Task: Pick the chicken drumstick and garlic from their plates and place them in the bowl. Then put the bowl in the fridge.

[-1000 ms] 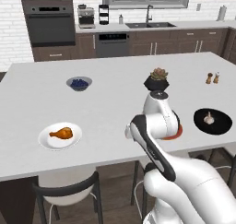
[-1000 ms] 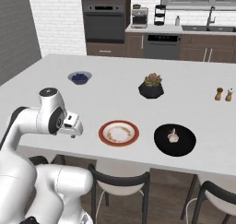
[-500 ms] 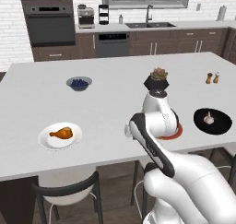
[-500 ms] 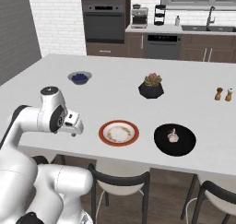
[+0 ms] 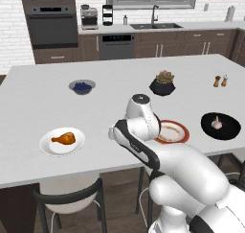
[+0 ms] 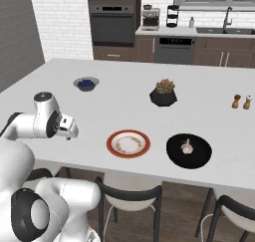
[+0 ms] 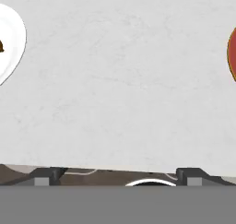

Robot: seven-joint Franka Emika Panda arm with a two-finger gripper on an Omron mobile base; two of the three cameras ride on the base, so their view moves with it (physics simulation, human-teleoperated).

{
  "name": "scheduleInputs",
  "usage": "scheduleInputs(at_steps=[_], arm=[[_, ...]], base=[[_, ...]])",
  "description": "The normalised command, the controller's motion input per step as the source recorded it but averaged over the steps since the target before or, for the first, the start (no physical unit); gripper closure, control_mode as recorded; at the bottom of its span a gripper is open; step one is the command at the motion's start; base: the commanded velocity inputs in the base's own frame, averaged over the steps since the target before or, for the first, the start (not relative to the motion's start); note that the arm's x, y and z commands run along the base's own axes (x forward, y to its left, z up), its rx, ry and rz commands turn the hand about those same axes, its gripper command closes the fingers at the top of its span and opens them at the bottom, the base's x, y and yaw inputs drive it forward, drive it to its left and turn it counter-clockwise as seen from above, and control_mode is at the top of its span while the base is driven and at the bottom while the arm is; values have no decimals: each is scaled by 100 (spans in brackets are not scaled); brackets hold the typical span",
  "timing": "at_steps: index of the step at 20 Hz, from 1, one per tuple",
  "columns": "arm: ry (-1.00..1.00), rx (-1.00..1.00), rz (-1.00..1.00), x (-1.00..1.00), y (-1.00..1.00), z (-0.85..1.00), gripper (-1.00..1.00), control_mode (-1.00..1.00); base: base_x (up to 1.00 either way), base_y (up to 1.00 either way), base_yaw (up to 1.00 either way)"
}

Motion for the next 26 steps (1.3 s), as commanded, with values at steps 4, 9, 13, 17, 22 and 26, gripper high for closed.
scheduleInputs(at_steps=[4, 9, 13, 17, 22, 26], arm=[[1, 0, 15, 52, 100, 21, -100, -100], [6, -8, 29, 15, 99, 41, -100, -100], [5, -14, 36, -6, 84, 28, -100, -100], [0, -21, 37, 5, 65, 0, -100, -100], [1, -18, 42, 19, 19, -8, -100, -100], [4, -13, 36, 47, 0, -2, -100, -100]], base=[[0, 0, 0], [0, 0, 0], [0, 0, 0], [0, 0, 0], [0, 0, 0], [0, 0, 0]])
